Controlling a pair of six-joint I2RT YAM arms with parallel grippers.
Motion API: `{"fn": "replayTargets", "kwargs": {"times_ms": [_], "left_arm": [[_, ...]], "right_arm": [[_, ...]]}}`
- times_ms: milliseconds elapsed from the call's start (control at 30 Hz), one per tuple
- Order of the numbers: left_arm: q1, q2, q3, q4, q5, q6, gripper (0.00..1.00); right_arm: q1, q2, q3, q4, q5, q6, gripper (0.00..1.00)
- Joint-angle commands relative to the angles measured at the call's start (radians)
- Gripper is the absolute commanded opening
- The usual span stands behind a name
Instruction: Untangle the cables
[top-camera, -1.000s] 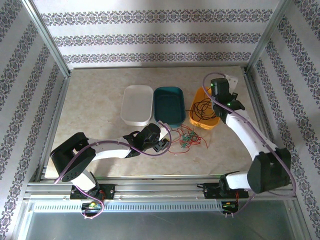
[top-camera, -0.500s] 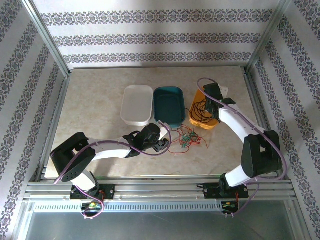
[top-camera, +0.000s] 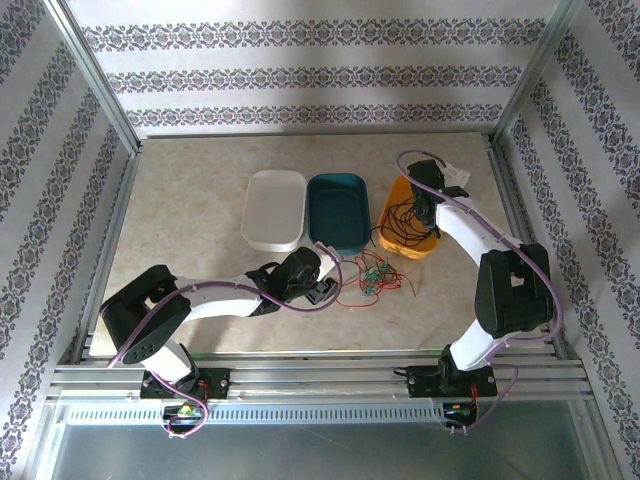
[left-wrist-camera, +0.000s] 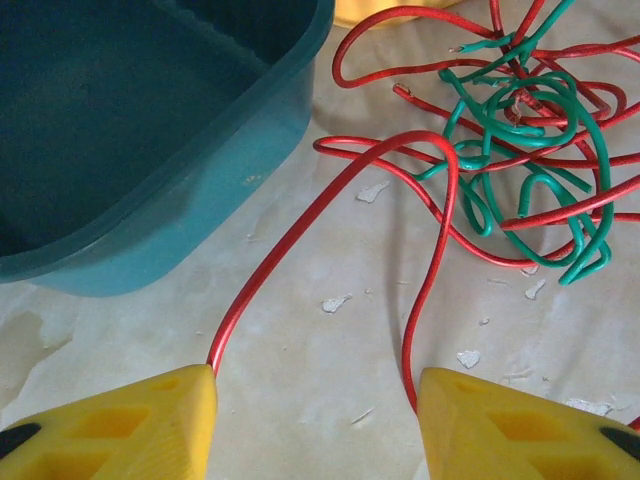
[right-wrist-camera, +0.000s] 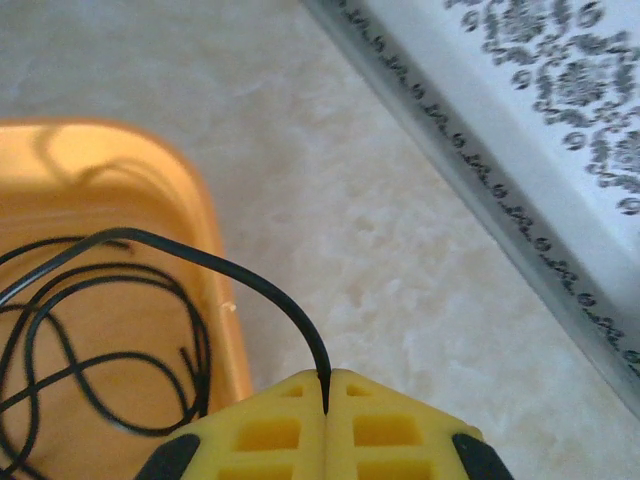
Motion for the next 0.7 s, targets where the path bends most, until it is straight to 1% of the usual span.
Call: {"fn": "replayTargets", "kwargs": {"times_ms": [0, 267, 333, 467, 567, 667], "left_arm": [[-0.017, -0.025, 0.013, -0.049, 0.012, 0.012, 0.56], [-0.016, -0.007, 0.052, -0.092, 0.032, 0.026, 0.56], [-0.016, 0.000, 0.066, -0.102, 0.041, 0.026, 0.56], [-0.016, 0.016, 0.091, -0.115, 0.053, 0.036, 0.56], [-0.016, 0.027, 0.104, -0.116, 0.050, 0.041, 0.56], [-0.016, 0.032, 0.105, -0.104, 0.043, 0.034, 0.56]], "right_arm": [[-0.014, -0.039, 0.021, -0.027, 0.143, 0.069, 0.00], [-0.031, -0.095, 0.033, -0.021, 0.300, 0.095, 0.00], [-0.041, -0.104, 0.040, -0.018, 0.308, 0.092, 0.00], [-0.053, -0.104, 0.049, 0.011, 0.252, 0.053, 0.00], [-0.044, -0.095, 0.046, 0.053, 0.137, -0.001, 0.00], [-0.027, -0.122, -0.014, 0.169, 0.017, -0.072, 0.00]]}}
